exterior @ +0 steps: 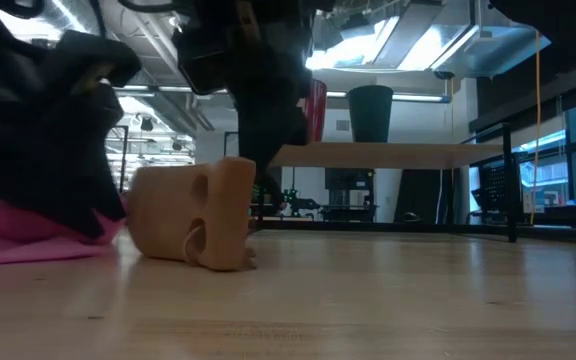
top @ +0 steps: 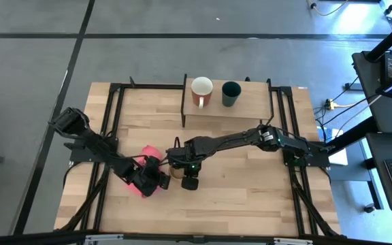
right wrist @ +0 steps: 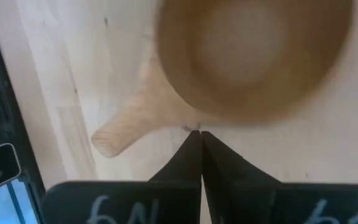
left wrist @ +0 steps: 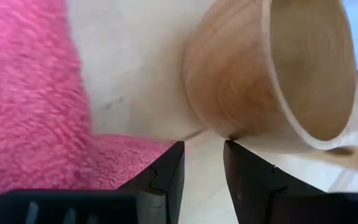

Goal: Stack small to large cups/mugs on shelf
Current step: Put the brown wooden mug on the shelf

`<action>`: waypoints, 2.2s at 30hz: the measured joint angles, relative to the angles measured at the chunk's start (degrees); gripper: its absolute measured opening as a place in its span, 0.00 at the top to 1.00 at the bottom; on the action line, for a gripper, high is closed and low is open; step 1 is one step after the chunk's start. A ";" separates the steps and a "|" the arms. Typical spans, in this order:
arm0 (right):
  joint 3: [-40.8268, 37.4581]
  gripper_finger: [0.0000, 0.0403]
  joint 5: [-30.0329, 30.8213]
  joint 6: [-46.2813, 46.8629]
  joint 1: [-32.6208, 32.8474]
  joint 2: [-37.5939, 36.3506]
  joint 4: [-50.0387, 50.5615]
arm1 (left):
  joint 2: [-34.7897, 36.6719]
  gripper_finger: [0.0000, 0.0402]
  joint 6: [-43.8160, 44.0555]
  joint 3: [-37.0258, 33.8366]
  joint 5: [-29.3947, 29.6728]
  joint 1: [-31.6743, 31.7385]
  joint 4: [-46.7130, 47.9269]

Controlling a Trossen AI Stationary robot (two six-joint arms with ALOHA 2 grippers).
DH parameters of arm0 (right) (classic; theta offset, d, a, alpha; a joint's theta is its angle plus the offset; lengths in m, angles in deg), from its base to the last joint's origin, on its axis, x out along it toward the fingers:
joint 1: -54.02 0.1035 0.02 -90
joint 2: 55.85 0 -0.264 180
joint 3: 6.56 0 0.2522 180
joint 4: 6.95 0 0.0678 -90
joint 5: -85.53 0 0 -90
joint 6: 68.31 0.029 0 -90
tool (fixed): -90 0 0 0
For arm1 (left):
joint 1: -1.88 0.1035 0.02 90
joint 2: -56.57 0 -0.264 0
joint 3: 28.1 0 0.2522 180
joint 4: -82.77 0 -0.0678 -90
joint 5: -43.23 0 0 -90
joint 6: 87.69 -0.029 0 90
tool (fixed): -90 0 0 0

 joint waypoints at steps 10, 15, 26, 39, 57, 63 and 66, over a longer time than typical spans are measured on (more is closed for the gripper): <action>0.00 0.99 -1.03 1.60 0.64 0.11 -1.36 | 0.00 0.74 -7.32 -0.04 -0.84 5.10 -2.55; 0.00 0.99 -0.66 1.59 0.59 0.11 -1.42 | 0.00 0.74 -9.27 -0.04 -3.07 5.38 -3.06; 0.00 0.93 -0.30 1.61 0.46 0.15 -0.92 | 0.02 0.74 -5.36 0.49 -1.64 0.52 -2.91; 0.00 0.74 0.61 2.09 0.42 -0.73 1.59 | 0.07 0.74 -5.43 2.51 0.52 -0.01 -2.28; 0.07 0.73 5.96 -0.25 -1.88 -5.20 2.68 | 0.07 0.74 -5.77 2.51 0.54 -0.21 -2.40; 0.07 0.73 6.26 -0.42 -2.40 -5.18 4.05 | 0.07 0.74 -5.75 2.51 0.54 -0.22 -2.59; 0.07 0.73 6.31 0.87 -3.89 -5.18 3.67 | 0.07 0.74 -5.77 2.51 0.54 -0.21 -2.59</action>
